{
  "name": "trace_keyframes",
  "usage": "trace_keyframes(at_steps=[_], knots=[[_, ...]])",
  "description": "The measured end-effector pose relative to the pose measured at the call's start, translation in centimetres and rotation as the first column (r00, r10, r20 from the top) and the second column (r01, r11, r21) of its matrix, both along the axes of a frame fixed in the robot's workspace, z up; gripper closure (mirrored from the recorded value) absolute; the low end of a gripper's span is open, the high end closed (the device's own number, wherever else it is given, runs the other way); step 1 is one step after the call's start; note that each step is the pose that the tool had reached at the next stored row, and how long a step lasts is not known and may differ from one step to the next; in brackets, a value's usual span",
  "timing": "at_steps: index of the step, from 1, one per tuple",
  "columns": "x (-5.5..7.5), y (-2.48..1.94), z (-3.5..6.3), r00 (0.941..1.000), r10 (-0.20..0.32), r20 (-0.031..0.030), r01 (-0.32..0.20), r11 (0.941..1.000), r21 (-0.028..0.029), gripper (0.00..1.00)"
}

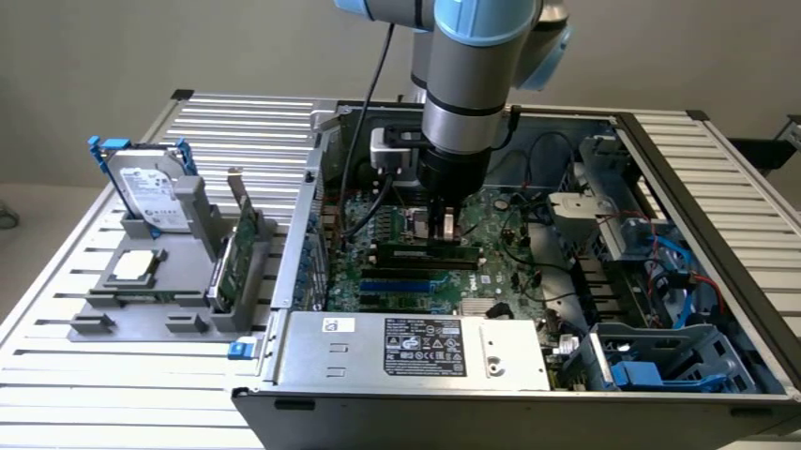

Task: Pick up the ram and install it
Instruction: 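Insert the ram into the slot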

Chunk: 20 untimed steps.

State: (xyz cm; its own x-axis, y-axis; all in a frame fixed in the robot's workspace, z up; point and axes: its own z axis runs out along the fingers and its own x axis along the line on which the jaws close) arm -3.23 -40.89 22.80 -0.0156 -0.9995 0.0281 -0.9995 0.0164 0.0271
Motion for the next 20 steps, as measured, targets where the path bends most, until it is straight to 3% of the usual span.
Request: trace_keyframes(at_steps=[20], knots=[[0.00,-0.09,0.00,0.9999,0.014,0.0001,-0.014,0.9999,0.0000,0.87]])
